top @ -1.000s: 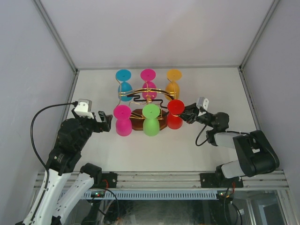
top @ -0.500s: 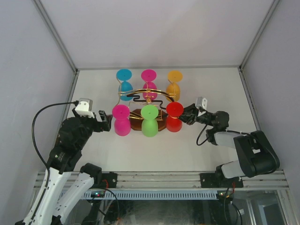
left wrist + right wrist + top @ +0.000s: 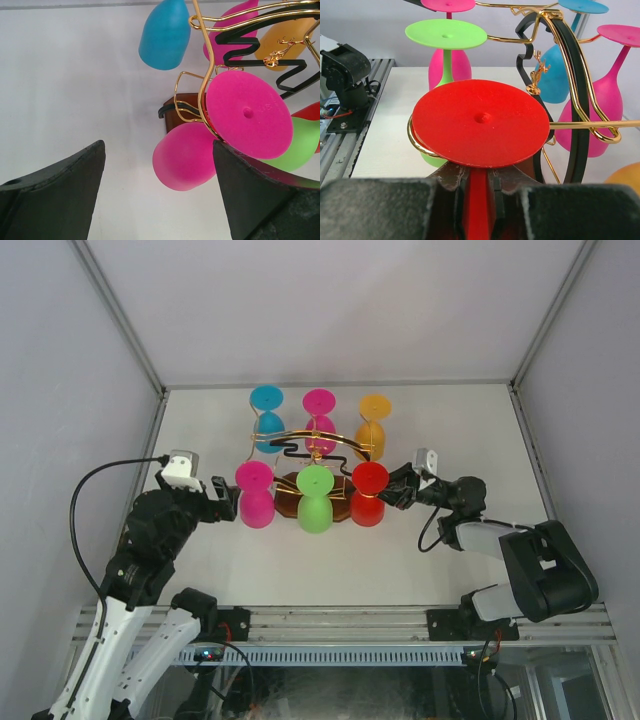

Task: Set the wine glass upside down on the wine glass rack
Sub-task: Turn the wine glass upside down at the wine rack, then reset both arms

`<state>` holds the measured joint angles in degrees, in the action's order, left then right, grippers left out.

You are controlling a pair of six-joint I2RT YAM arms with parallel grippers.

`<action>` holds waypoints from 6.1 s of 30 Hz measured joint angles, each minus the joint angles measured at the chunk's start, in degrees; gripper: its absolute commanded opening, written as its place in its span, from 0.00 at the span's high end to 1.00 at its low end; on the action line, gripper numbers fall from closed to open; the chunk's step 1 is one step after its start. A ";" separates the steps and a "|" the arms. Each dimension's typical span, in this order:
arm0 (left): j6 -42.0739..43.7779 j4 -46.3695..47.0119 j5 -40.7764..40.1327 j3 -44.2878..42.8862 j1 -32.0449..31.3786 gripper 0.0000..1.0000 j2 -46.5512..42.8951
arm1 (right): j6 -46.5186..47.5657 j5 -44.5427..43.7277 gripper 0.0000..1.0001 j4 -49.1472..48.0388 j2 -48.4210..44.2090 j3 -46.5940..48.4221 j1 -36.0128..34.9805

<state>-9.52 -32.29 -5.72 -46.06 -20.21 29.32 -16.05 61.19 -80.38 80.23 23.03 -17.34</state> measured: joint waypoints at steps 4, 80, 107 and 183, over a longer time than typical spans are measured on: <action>0.00 0.00 -0.02 0.00 0.00 0.09 0.00 | 0.00 0.00 0.87 0.44 0.00 0.04 -0.15; -0.48 0.33 1.46 0.00 0.00 0.09 0.42 | 14.01 -44.63 1.00 8.17 -23.69 -17.03 -19.56; -0.98 0.48 1.88 0.00 0.00 0.10 1.27 | 14.80 -44.48 1.00 10.47 -29.27 -19.78 -19.56; -8.90 -5.40 -18.60 6.19 -0.02 0.00 -22.77 | 4.35 -79.19 0.00 122.01 -77.46 19.08 -19.23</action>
<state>-18.41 -37.69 -24.32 -39.88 -20.23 6.55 -11.70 -18.00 41.63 2.76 42.11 -36.58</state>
